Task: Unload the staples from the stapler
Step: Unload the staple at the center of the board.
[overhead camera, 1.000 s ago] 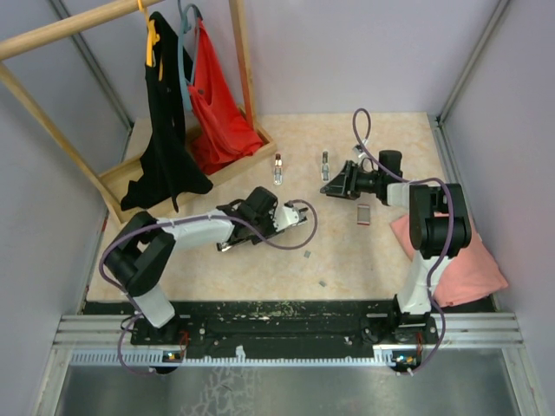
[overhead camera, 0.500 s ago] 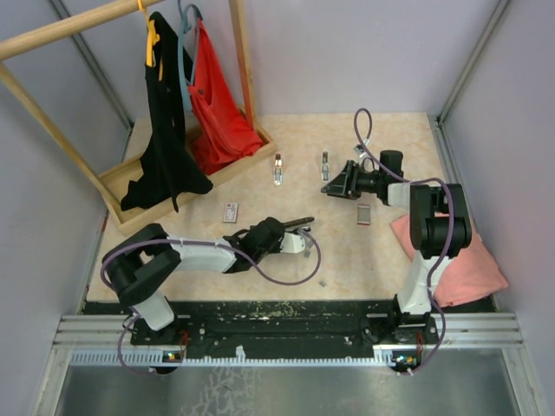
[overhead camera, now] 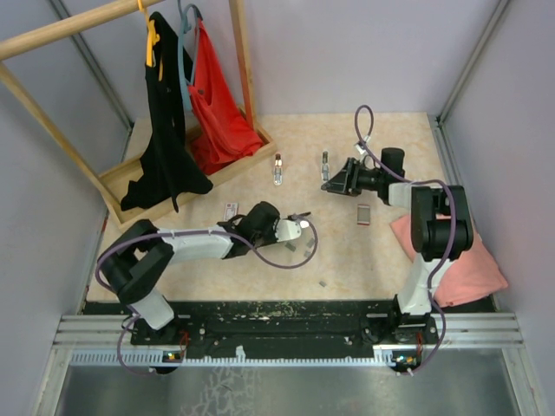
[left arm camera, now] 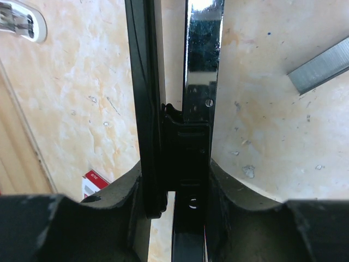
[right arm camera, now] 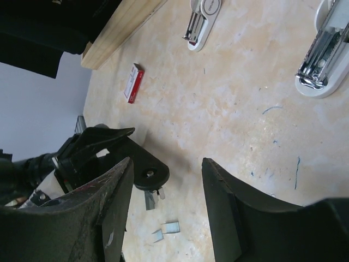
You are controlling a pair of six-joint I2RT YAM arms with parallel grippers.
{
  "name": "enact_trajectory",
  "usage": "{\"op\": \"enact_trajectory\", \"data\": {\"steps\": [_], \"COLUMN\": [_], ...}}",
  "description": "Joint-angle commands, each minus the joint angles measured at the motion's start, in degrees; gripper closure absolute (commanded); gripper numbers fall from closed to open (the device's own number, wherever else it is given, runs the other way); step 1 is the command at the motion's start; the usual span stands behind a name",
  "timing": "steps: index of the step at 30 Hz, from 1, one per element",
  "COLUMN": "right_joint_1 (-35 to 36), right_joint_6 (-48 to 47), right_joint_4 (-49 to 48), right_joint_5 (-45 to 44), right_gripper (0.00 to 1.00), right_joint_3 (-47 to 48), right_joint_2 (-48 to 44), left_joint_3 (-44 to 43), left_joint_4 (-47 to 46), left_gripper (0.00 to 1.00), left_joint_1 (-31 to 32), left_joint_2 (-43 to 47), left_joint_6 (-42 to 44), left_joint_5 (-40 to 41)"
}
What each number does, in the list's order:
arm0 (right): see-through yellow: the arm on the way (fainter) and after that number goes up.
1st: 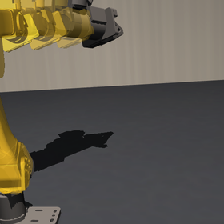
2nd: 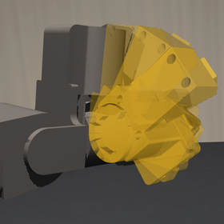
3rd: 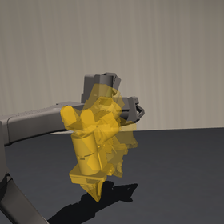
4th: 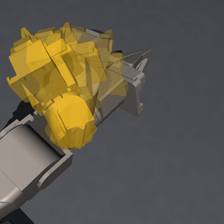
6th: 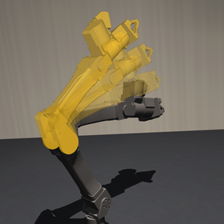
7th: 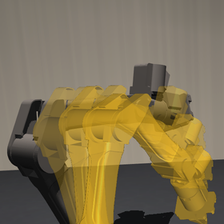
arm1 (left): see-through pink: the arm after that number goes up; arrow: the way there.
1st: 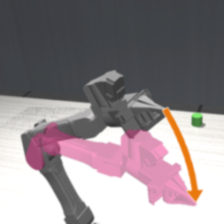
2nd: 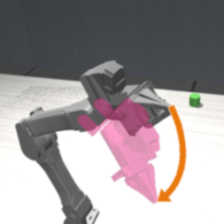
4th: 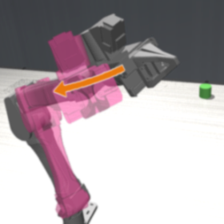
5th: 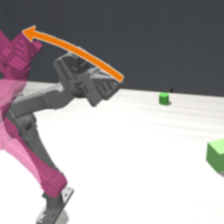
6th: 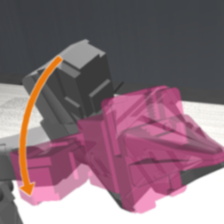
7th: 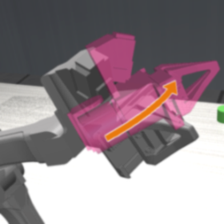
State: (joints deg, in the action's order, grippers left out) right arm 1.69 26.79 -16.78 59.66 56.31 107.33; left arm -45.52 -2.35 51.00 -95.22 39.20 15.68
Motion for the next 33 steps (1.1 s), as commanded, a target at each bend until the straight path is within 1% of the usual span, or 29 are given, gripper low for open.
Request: {"op": "enact_trajectory", "data": {"steps": [1,7,12,18,19,21,27,30,33], "right_joint_1": [-0.6,-0.6,-0.6,-0.6,-0.6,-0.6,-0.6,-0.4,0.2], "right_joint_6": [-0.5,-1.7,-4.0,-6.9,-7.7,-10.4,-22.7,-27.1,-32.6], "right_joint_4": [-3.9,-4.8,-5.5,-6.9,-6.8,-5.6,0.0,0.6,1.0], "right_joint_5": [1.3,1.9,2.6,4.3,4.8,6.3,8.9,9.7,10.3], "right_gripper": [0.46,0.45,0.41,0.37,0.36,0.35,0.29,0.26,0.26], "right_joint_3": [0.5,0.3,-0.4,-1.2,-1.2,-0.9,-0.6,-1.5,-3.2], "right_joint_2": [-4.2,-6.7,-9.5,-12.2,-14.1,-15.5,-20.7,-23.4,-26.6], "left_joint_3": [-5.0,-10.3,-14.0,-18.3,-18.9,-20.4,-24.5,-26.4,-28.1], "left_joint_4": [7.4,14.8,19.8,26.0,27.0,29.0,35.3,38.7,41.5], "left_gripper": [1.0,1.0,1.0,1.0,1.0,1.0,1.0,1.0,1.0], "left_joint_1": [-3.2,-7.2,-11.2,-15.9,-16.6,-17.9,-20.4,-20.8,-21.1], "left_joint_2": [3.6,4.5,3.9,2.5,2.2,1.5,-0.7,-2.3,-3.8], "left_joint_6": [-4.8,-8.2,-10.7,-11.6,-11.7,-11.8,-11.4,-10.5,-9.8], "left_joint_5": [-11.2,-23.2,-33.4,-47.1,-49.4,-53.8,-64.7,-68.8,-72.1]}}
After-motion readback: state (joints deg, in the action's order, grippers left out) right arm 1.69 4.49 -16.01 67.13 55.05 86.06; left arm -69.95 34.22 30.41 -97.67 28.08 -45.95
